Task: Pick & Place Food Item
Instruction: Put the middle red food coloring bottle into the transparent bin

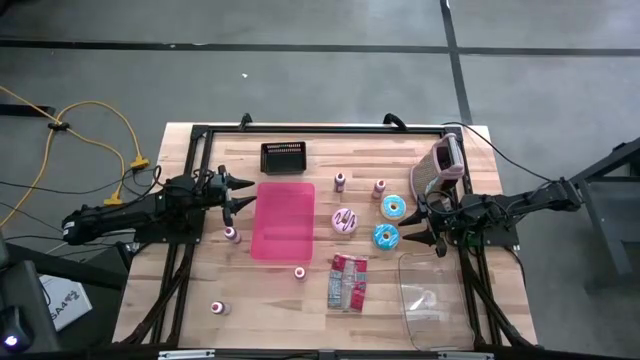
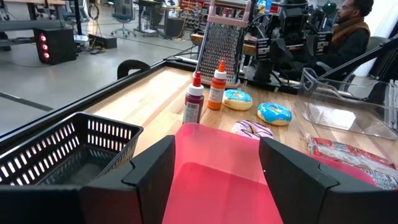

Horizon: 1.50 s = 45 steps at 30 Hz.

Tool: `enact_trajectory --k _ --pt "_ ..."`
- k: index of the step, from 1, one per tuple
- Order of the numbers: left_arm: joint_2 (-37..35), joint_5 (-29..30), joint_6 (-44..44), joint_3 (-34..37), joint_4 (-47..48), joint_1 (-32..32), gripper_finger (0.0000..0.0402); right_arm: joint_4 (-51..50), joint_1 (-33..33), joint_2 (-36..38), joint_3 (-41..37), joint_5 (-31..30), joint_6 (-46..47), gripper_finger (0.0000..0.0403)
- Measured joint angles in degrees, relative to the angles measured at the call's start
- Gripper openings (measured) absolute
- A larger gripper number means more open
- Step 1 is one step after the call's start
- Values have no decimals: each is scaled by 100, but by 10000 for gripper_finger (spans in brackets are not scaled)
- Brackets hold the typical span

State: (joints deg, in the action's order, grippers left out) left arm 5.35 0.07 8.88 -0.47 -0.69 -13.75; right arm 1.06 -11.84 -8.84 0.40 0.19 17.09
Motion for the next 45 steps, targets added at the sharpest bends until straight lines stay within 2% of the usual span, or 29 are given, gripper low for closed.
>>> enact_trajectory --k 5,13,22,30,35,40,45 --pt "-1 -64 15 0 0 1 227 -1 -1 -2 0 1 2 183" --pt "1 -553 -65 -225 100 1 227 0 0 -2 0 0 2 183" --pt "3 -435 -128 -589 493 6 227 0 -1 -2 0 1 2 183" --pt "6 -166 -176 -1439 1648 69 227 0 -2 -2 0 2 0 183" --pt "150 118 68 -1846 2510 398 227 0 0 -2 0 0 2 183" --pt "517 193 531 -1971 2489 937 227 0 -1 -2 0 0 2 183" --pt "1081 428 660 -2448 2623 1533 227 0 -1 -2 0 0 1 183"
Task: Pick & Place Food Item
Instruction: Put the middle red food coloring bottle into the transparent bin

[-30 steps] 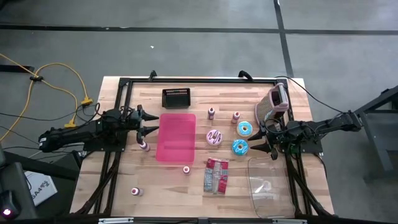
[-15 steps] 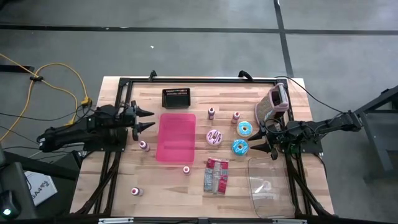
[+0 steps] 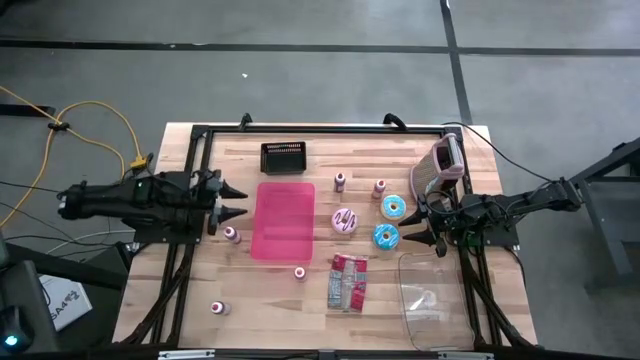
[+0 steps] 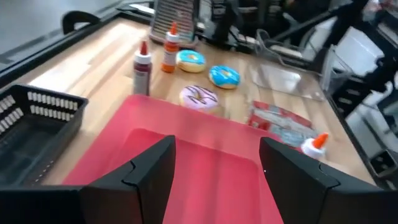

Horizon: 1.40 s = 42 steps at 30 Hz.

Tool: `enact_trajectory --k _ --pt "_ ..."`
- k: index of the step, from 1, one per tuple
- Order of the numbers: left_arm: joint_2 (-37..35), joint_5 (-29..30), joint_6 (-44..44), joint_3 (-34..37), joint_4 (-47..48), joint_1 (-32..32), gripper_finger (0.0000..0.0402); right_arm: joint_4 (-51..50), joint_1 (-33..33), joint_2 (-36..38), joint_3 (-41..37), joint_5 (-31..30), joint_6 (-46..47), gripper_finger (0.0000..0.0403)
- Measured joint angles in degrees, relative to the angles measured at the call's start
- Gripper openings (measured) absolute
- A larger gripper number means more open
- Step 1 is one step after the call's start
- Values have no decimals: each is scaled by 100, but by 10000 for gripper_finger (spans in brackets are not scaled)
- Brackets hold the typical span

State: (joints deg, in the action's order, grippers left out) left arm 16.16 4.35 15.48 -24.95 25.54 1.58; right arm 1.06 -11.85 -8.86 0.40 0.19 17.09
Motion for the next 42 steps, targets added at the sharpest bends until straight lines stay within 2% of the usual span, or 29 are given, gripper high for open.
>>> enact_trajectory --k 3,7,11,13,20,29,42 --pt "472 203 -297 -536 564 349 227 0 0 0 0 0 0 183" --pt "1130 107 -1010 -1197 1454 768 227 0 0 0 0 0 0 183" --pt "1574 -154 -1021 -1351 1558 1144 227 0 1 0 0 2 -1 183" --pt "1732 -155 -818 -1351 1588 1297 227 0 -1 0 0 2 1 183" --pt "2145 482 225 -1351 2073 1636 227 0 1 0 0 0 -1 183" --pt "2373 492 701 -1351 2198 1827 227 0 -1 0 0 2 1 183" --pt "2689 715 2554 -1351 2475 1931 227 0 0 0 0 2 1 183"
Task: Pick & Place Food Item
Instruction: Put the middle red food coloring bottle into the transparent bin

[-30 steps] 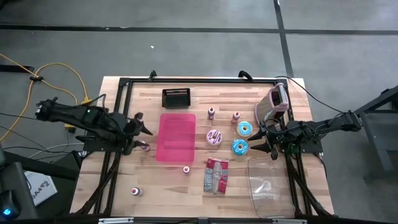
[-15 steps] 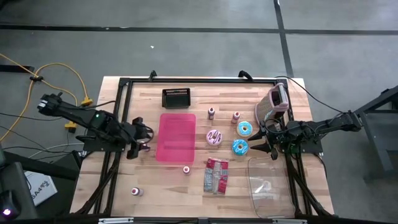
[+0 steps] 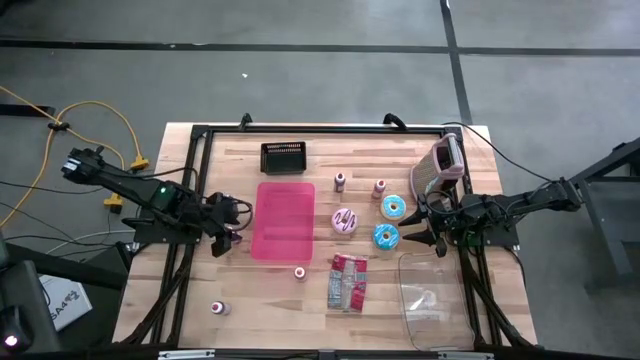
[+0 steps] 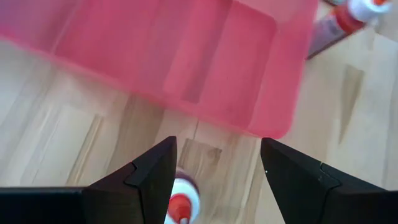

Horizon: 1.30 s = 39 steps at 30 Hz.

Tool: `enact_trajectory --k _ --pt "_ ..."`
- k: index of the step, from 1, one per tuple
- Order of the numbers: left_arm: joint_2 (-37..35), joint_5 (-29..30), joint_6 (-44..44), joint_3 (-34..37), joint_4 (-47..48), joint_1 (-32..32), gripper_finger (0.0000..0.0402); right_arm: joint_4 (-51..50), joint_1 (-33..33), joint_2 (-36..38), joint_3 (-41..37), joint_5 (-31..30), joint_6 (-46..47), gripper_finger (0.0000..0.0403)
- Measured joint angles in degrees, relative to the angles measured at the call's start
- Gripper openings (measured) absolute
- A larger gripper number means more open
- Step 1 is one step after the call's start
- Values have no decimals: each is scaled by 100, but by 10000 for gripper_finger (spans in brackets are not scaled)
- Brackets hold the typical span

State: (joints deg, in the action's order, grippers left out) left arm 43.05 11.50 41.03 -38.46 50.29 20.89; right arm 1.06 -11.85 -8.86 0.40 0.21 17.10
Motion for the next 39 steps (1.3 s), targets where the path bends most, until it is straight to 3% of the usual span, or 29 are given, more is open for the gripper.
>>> enact_trajectory --k 7,16,24,39 --pt "-8 -78 166 -80 158 -410 227 0 1 0 0 0 0 183" --pt "669 -1148 105 -735 1111 -1430 227 0 1 2 0 0 0 183" --pt "1437 -2346 -234 -1024 1352 -2330 227 0 -1 0 0 0 0 183" --pt "2476 -3190 -999 -1027 1664 -3642 227 0 0 2 0 -2 -1 183"
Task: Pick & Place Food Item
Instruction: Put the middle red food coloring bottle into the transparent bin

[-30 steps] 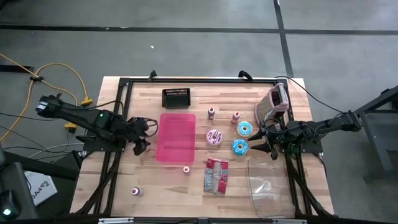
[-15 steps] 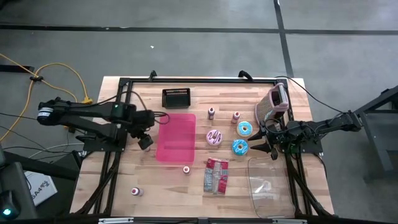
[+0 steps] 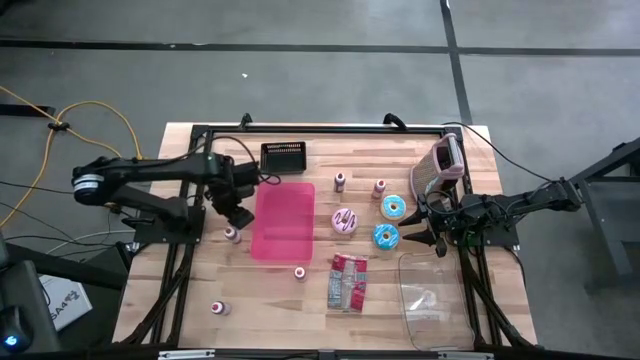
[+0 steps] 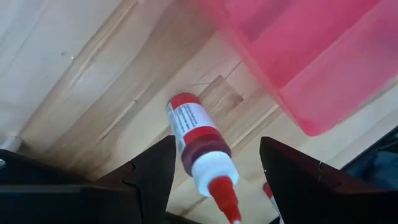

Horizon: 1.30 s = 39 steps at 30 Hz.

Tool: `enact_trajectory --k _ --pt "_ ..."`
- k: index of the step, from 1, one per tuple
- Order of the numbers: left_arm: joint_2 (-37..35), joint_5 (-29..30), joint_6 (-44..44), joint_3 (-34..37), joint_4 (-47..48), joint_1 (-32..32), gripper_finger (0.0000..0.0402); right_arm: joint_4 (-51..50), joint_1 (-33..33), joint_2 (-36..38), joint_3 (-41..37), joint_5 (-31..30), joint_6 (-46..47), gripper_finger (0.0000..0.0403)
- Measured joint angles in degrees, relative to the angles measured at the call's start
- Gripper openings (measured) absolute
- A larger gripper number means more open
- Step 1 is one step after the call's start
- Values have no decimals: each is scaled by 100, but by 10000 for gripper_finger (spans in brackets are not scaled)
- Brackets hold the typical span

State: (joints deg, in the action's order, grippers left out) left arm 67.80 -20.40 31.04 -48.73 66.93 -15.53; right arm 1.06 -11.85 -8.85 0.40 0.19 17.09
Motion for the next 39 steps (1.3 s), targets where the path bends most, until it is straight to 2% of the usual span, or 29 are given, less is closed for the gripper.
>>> enact_trajectory --k 13,21,29,39 --pt "1136 -560 -516 0 164 -573 227 0 1 0 0 0 2 183" --pt "1290 -848 -572 0 225 -571 227 0 0 -1 0 0 2 183" --pt "1298 -638 -554 0 319 -555 227 0 2 -2 0 1 1 183" --pt "1784 -654 -535 2 313 -400 227 0 1 0 0 0 -1 183"
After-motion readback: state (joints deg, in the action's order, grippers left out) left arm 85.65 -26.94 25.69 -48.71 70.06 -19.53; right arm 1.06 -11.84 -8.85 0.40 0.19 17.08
